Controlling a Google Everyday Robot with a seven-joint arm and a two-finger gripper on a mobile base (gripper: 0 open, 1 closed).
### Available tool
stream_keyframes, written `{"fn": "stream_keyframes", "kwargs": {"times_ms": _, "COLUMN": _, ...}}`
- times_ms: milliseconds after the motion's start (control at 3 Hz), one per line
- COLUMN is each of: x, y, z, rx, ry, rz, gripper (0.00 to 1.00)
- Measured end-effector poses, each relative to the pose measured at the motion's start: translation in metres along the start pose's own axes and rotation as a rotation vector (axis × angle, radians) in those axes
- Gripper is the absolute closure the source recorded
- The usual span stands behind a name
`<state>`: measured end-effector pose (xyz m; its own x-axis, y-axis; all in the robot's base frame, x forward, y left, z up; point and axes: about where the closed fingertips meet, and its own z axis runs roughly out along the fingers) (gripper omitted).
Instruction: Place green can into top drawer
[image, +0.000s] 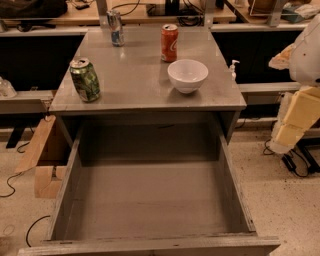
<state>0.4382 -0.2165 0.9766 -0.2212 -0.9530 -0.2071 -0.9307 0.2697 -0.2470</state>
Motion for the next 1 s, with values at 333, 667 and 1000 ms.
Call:
{"fn": "stream_keyframes", "kwargs": {"times_ms": 333, "x": 0.000, "y": 0.000, "z": 0.000, "rx": 0.000, "ry": 0.000, "rz": 0.000, "gripper": 0.00}}
{"fn": "stream_keyframes", "kwargs": {"times_ms": 667, "x": -0.013, "y": -0.007, "z": 0.010, "rx": 0.015, "ry": -0.061, "rz": -0.005, "gripper": 0.00}}
{"fn": "stream_keyframes", "kwargs": {"times_ms": 1000, "x": -0.040, "y": -0.027, "z": 0.035, "rx": 0.031, "ry": -0.206, "rz": -0.019, "gripper": 0.00}}
